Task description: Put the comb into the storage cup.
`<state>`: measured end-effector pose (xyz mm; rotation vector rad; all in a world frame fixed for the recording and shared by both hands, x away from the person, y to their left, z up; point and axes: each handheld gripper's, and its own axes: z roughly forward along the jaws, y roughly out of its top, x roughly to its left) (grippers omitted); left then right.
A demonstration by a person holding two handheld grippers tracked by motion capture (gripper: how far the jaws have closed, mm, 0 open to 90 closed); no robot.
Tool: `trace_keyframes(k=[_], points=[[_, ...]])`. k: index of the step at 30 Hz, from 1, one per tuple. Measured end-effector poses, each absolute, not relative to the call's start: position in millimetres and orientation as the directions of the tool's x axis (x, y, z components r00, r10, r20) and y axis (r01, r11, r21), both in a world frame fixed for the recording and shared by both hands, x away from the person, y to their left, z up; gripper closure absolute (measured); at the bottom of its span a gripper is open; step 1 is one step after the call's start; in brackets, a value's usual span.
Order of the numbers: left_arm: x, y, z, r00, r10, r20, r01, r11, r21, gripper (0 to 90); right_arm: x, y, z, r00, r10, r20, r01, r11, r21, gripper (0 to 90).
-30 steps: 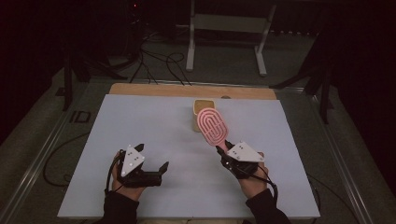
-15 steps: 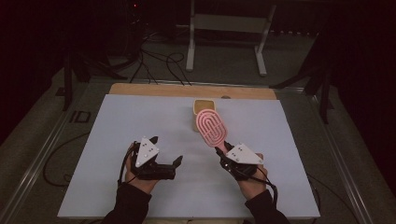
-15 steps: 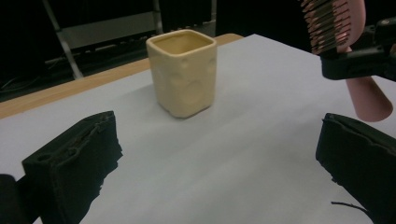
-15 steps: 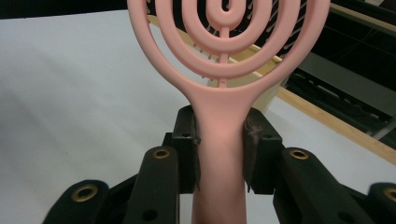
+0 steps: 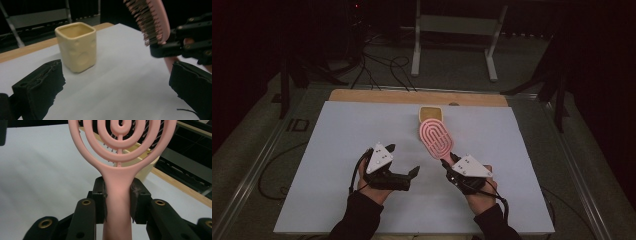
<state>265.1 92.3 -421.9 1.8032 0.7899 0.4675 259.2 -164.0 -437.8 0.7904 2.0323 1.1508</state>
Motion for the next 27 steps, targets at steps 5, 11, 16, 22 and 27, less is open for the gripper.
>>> trace_keyframes(k=[5,11,16,22,27], points=[[266.8,80.0,-418.5,0.721,0.690,-0.057,0.286,-0.222,0.932,0.1,258.6,-163.9,-437.2,-0.605,0.755,-0.253,0.172,0.434,0.884,69.7],[270.6,69.1,-415.9,0.733,0.676,-0.074,0.291,-0.213,0.933,0.2,258.2,-162.6,-437.7,-0.605,0.758,-0.245,0.176,0.427,0.887,69.7],[274.2,64.3,-414.7,0.738,0.669,-0.089,0.298,-0.205,0.932,0.4,257.9,-161.6,-438.7,-0.614,0.749,-0.249,0.176,0.437,0.882,69.7],[279.3,61.6,-414.7,0.753,0.640,-0.152,0.330,-0.168,0.929,3.2,258.0,-159.6,-439.9,-0.615,0.751,-0.239,0.183,0.432,0.883,69.7],[282.2,58.0,-414.6,0.752,0.635,-0.178,0.348,-0.153,0.925,4.4,257.5,-158.9,-440.3,-0.619,0.746,-0.244,0.180,0.438,0.881,69.7]])
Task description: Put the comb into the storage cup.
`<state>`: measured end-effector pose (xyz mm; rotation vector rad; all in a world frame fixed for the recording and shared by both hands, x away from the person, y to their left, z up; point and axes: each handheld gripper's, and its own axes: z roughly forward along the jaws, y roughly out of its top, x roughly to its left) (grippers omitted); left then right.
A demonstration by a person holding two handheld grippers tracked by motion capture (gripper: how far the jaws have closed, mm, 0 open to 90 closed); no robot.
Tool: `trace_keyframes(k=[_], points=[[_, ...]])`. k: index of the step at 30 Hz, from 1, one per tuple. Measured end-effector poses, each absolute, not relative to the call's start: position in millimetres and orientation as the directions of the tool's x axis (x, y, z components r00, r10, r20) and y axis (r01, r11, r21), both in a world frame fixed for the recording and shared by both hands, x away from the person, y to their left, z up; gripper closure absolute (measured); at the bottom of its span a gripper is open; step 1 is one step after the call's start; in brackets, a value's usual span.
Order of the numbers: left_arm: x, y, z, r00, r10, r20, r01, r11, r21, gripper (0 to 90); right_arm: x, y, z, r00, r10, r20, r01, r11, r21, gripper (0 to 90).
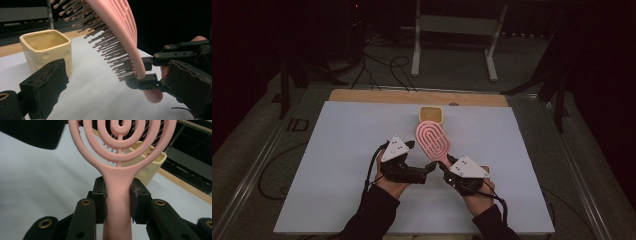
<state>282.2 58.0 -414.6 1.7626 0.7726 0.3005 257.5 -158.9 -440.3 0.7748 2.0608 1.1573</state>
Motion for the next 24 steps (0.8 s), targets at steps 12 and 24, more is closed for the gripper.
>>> trace_keyframes(k=[12,24], points=[[288.4,44.7,-415.3,0.709,0.677,-0.200,0.397,-0.148,0.906,27.8,256.6,-156.3,-441.6,-0.626,0.742,-0.241,0.181,0.438,0.881,69.7],[290.9,39.2,-411.5,0.694,0.681,-0.235,0.400,-0.093,0.912,47.5,255.1,-152.4,-443.1,-0.641,0.731,-0.234,0.181,0.440,0.879,69.7]])
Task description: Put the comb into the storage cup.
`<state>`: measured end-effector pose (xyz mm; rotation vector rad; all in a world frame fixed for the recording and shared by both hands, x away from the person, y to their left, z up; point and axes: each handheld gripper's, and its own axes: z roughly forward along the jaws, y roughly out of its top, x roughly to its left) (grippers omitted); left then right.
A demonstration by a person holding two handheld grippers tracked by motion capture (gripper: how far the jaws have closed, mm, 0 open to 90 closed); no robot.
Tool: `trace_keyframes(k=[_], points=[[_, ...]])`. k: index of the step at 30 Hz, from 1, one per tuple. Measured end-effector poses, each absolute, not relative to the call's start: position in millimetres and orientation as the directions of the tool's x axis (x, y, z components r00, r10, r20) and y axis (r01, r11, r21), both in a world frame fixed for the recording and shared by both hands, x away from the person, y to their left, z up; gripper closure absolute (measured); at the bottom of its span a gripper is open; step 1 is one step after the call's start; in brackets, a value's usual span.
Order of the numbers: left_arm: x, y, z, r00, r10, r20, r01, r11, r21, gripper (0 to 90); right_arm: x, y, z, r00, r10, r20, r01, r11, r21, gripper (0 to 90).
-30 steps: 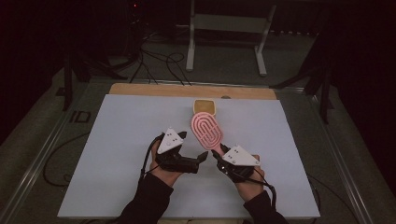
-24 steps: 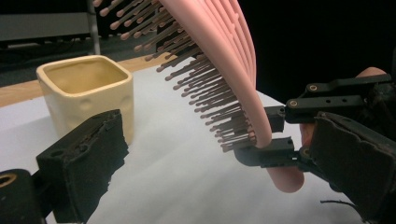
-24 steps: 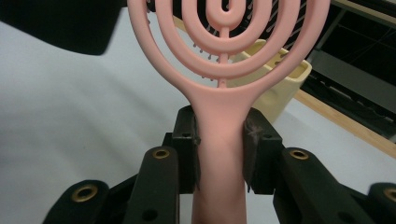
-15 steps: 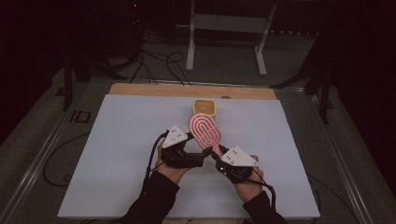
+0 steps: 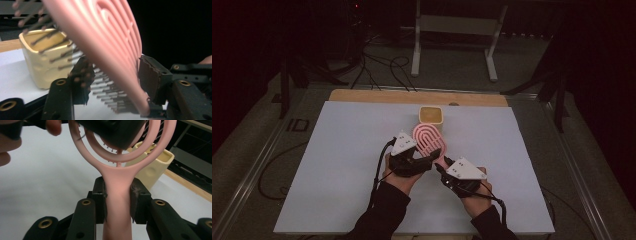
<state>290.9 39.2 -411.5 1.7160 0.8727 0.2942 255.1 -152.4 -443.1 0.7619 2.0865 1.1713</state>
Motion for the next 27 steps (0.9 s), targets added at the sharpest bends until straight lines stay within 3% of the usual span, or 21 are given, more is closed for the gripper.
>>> trace_keyframes(k=[14,27], points=[[292.3,37.2,-414.6,0.701,0.642,-0.310,0.423,-0.025,0.906,59.4,256.2,-153.0,-444.0,-0.655,0.729,-0.198,0.196,0.418,0.887,69.7],[292.6,38.4,-416.8,0.710,0.596,-0.376,0.449,0.028,0.893,64.0,257.8,-154.3,-444.2,-0.662,0.727,-0.184,0.202,0.409,0.890,69.4]])
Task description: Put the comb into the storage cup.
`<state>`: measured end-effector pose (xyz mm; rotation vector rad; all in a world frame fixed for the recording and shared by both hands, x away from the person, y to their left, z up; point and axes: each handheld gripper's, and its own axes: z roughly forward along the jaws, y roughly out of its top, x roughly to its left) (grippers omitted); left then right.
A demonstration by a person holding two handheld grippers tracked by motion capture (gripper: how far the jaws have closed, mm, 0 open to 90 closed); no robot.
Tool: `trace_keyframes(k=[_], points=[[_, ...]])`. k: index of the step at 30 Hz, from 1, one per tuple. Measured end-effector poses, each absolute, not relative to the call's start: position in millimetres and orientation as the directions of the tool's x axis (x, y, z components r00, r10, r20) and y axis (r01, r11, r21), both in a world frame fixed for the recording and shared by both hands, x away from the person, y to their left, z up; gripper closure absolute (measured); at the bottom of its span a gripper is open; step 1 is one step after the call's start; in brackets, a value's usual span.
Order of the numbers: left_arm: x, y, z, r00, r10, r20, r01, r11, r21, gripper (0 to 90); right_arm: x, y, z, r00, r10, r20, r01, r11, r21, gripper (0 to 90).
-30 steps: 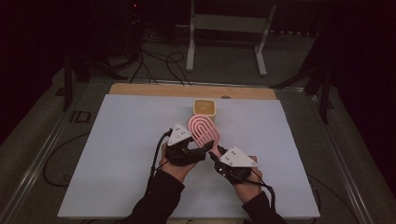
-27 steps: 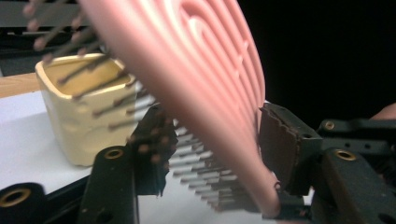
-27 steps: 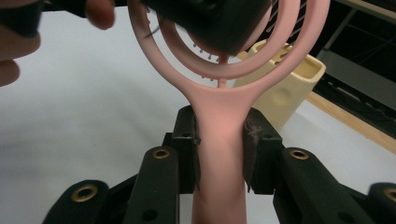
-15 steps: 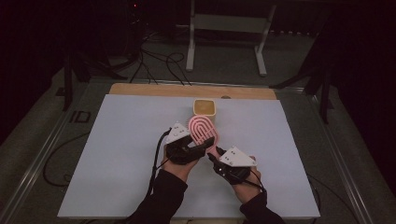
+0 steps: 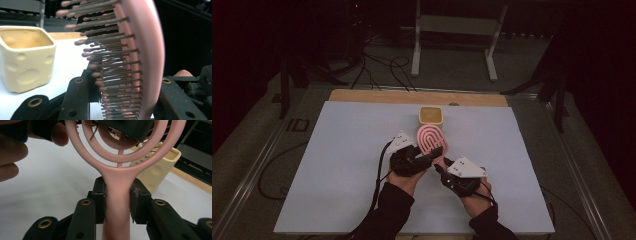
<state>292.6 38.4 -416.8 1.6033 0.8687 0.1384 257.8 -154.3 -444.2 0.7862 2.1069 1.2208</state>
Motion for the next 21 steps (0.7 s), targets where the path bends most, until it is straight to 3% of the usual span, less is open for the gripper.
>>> trace_keyframes(k=[5,9,11,16,21], points=[[293.2,38.2,-416.2,0.713,0.587,-0.383,0.454,0.030,0.890,64.4,258.1,-154.8,-443.8,-0.664,0.726,-0.179,0.202,0.405,0.892,69.1],[295.3,41.0,-415.8,0.709,0.601,-0.370,0.450,0.018,0.893,64.9,259.9,-157.5,-442.2,-0.686,0.712,-0.149,0.206,0.386,0.899,59.9],[295.3,41.0,-415.8,0.709,0.601,-0.370,0.450,0.018,0.893,64.9,260.1,-157.7,-441.6,-0.686,0.714,-0.138,0.211,0.377,0.902,59.9],[297.6,48.6,-413.7,0.700,0.607,-0.375,0.451,0.030,0.892,64.9,263.5,-162.1,-440.2,-0.706,0.698,-0.124,0.233,0.393,0.889,44.6],[300.8,56.0,-412.5,0.690,0.618,-0.376,0.450,0.041,0.892,64.9,266.0,-167.9,-438.3,-0.688,0.715,-0.122,0.276,0.413,0.868,21.2]])
